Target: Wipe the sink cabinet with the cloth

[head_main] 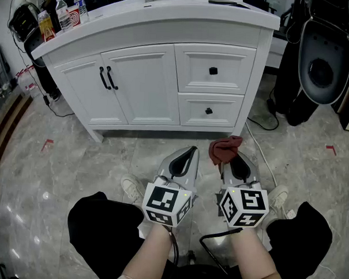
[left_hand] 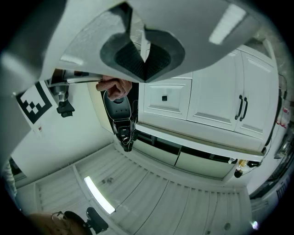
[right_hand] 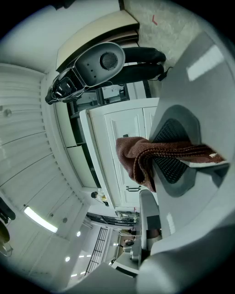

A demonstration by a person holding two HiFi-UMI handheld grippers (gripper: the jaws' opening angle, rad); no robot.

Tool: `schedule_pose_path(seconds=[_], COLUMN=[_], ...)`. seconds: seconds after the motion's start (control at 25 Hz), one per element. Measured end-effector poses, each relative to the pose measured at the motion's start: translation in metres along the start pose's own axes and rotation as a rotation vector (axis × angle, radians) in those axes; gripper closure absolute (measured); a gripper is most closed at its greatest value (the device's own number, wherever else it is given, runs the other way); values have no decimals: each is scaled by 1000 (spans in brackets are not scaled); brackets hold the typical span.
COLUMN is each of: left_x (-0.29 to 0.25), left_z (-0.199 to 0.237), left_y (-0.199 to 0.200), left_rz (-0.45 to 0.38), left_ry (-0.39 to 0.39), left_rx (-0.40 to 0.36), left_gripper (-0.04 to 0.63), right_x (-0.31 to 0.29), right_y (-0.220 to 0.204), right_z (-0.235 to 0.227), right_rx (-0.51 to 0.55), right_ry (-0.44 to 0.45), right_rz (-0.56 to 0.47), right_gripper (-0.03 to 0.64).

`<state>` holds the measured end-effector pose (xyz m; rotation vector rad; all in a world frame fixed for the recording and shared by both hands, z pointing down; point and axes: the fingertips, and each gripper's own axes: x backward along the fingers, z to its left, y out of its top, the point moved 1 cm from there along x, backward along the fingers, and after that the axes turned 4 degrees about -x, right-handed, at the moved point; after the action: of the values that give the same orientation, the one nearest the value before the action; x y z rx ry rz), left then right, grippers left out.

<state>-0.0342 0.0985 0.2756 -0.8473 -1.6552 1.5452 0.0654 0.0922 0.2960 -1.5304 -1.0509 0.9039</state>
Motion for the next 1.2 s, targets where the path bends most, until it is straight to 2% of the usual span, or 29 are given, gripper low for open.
schedule_pose_path(seconds=[0.44,1.2], left_x=[-2,-20], left_z=[1,14], left_y=[-1,-16], left_rz=[7,8], left_ry=[-3,20], left_rx=[4,41], left_gripper=[595,595], right_x=[-2,-21], right_y=[-4,-21], right_z=[0,-22], right_rx=[-1,-80], right_ry=[-2,-33], right_rz=[17,34], right_gripper=[529,529])
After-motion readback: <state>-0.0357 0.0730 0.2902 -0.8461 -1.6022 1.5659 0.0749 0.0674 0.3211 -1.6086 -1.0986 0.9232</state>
